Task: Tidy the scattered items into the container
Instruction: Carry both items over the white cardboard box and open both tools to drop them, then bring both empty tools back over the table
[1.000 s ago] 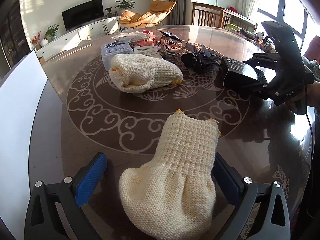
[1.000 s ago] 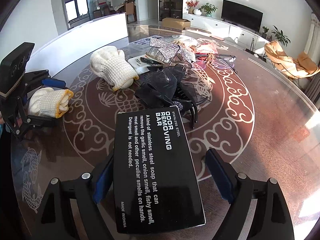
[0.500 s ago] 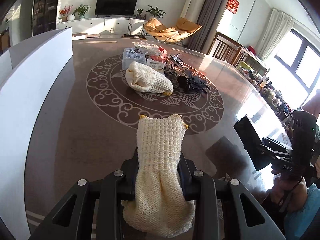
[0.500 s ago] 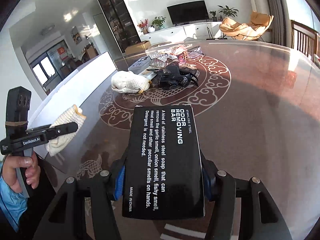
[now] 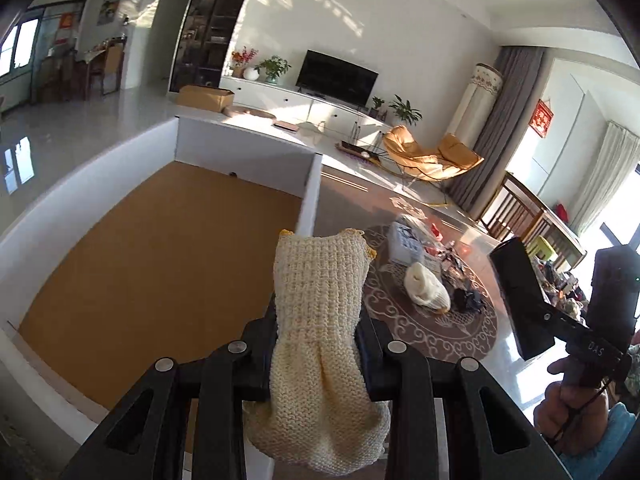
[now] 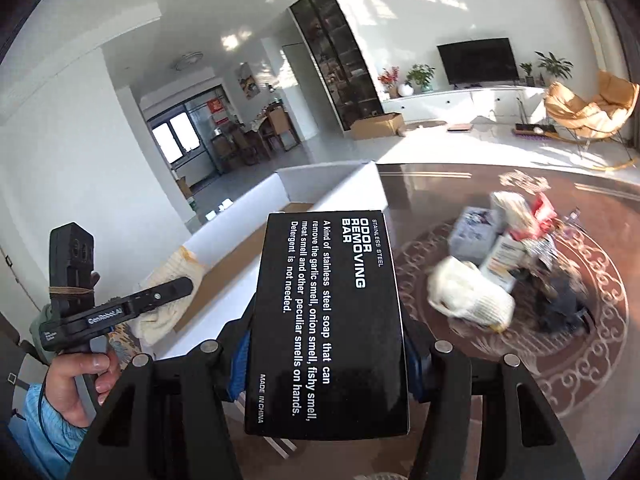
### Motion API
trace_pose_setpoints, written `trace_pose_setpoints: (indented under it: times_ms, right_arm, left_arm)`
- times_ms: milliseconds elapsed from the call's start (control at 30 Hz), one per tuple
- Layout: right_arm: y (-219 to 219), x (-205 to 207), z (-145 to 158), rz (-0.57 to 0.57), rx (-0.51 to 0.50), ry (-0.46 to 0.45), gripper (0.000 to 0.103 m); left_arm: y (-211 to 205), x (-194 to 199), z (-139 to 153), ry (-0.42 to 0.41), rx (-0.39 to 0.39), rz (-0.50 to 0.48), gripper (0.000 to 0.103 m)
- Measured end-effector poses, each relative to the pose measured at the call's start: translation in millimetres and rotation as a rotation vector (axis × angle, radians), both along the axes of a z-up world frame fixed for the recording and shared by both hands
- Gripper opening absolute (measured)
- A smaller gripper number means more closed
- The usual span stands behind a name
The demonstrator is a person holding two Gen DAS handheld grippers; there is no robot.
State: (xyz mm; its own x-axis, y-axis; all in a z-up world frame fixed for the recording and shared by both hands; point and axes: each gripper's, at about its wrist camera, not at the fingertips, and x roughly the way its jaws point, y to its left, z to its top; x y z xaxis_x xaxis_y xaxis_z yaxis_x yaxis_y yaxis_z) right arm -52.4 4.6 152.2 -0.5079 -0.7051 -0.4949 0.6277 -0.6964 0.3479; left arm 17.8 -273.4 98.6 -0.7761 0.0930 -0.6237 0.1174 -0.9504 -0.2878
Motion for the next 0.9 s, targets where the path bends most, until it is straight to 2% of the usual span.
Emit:
trace_pose_setpoints:
  times_ms: [100, 233, 267, 333, 367, 433, 467, 500, 600, 700, 833, 867, 900]
  right_arm:
    - [-98.8, -20.1, 11.8, 0.117, 0.031, 0.026, 0.059]
    - [-208.5, -45.4, -10.4, 0.184, 0.165, 0.023, 0.059]
    - [-229.0, -53.4, -22.1, 0.203, 0.193, -0.016, 0.061]
    - [-261.2, -66.6, -46.1, 0.209, 0.277, -0.113, 0.063]
    - [-270.7, -69.1, -54.2, 0.214, 0.294, -0.139, 0.073]
    - [-280.5, -68.7, -59.5, 0.228, 0.284, -0.155, 0.076]
    - [-279.8, -68.8, -58.6, 0.229, 0.262, -0.161, 0.076]
    - [-276.4, -67.5, -55.9, 0.227, 0.233, -0.164, 0.076]
    - [-244.9, -54.5, -37.6, 0.178, 0.144, -0.098, 0.076]
    - [-187.5, -41.4, -26.4, 0.103, 0.115, 0.008, 0.076]
    - [-86.0, -24.4, -45.1, -0.057, 0.182, 0.076, 0.076]
    - [-56.5, -21.7, -53.0, -0.108, 0.208, 0.074, 0.076]
    - [-23.7, -18.9, -60.7, -0.163, 0.237, 0.065, 0.076]
  left_arm:
    - [-61.1, -23.6, -8.6, -0.077, -0.053, 0.122, 0.031]
    - [-113.9, -47.0, -36.6, -0.209, -0.078, 0.193, 0.031]
    - [-122.0, -51.0, -46.0, -0.262, -0.069, 0.197, 0.031]
    - [-132.0, -55.3, -63.4, -0.371, -0.06, 0.203, 0.039]
    - [-137.1, -53.5, -68.8, -0.402, -0.045, 0.213, 0.042]
    - [-143.5, -46.7, -70.3, -0.396, 0.01, 0.236, 0.051]
    - [-143.6, -44.6, -69.2, -0.382, 0.014, 0.242, 0.059]
    - [-142.1, -42.5, -67.7, -0.368, 0.005, 0.252, 0.063]
    - [-124.1, -37.2, -58.3, -0.327, -0.069, 0.284, 0.063]
    - [-92.2, -26.0, -36.2, -0.216, -0.109, 0.252, 0.063]
    - [-17.7, -17.2, 3.3, -0.052, -0.132, 0.101, 0.064]
    - [7.0, -16.7, 10.6, -0.024, -0.139, 0.045, 0.067]
    - [32.5, -16.0, 14.7, -0.005, -0.146, -0.011, 0.078]
